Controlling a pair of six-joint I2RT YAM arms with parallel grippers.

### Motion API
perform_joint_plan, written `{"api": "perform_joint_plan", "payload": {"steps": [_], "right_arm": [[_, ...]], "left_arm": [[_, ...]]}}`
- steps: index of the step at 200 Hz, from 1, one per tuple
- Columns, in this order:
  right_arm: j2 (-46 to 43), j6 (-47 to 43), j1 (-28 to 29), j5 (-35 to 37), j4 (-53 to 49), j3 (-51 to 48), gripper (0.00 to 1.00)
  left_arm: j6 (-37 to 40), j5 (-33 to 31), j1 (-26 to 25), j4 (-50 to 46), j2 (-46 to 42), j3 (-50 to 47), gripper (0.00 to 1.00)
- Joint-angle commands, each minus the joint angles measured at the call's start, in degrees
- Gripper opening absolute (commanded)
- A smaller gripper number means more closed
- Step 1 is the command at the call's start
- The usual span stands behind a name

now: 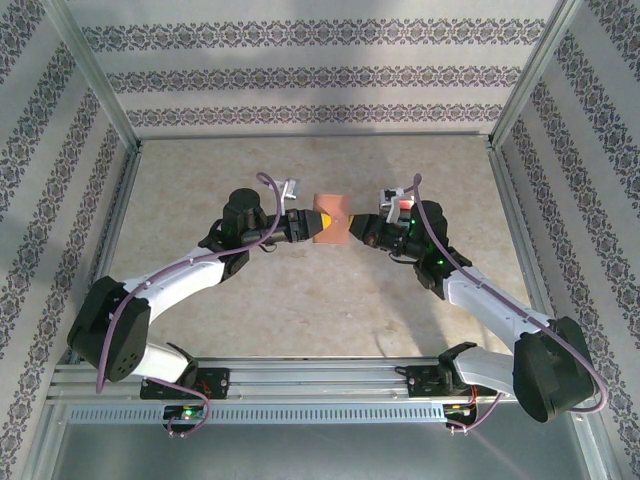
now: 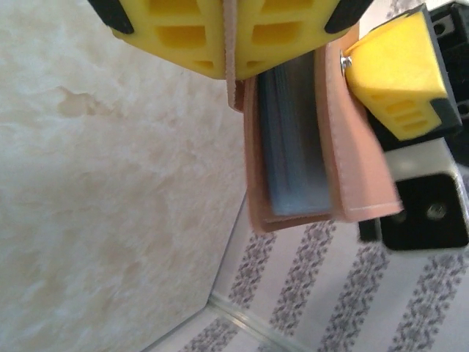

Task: Take the credit cards out of the card holder

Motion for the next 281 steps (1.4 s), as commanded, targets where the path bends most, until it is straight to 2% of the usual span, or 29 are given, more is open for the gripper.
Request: {"api": "perform_joint_plan", "payload": {"steps": [1, 53, 98, 157, 205, 281], "right_arm": [[-0.8, -1.1, 2.3, -4.2, 3.2, 0.3, 0.00], [-1.7, -2.0, 2.2, 1.2, -1.5, 0.4, 0.00], [-4.1, -4.4, 2.2, 5.9, -8.3, 1.0, 0.00], [-5.5, -5.5, 2.3, 8.0, -11.3, 1.5, 0.00], [-6.8, -6.4, 2.6, 9.7, -14.1, 2.6, 0.00], [-7.2, -7.7, 4.0, 11.5, -17.3, 5.0, 0.00]], "left_arm": [[-1.5, 2.3, -1.1, 4.1, 1.7, 0.1, 0.43], [-4.5, 2.5, -1.1, 7.0, 4.4, -1.6, 0.74], [-1.2, 1.0, -1.1, 1.8, 3.3, -1.1, 0.81], [-0.5, 0.3, -1.1, -0.3, 3.2, -0.9, 0.83], [2.1, -1.6, -1.2, -5.2, 2.4, -0.5, 0.79], [0.9, -0.2, -1.1, -2.4, 4.1, -0.1, 0.81]]}}
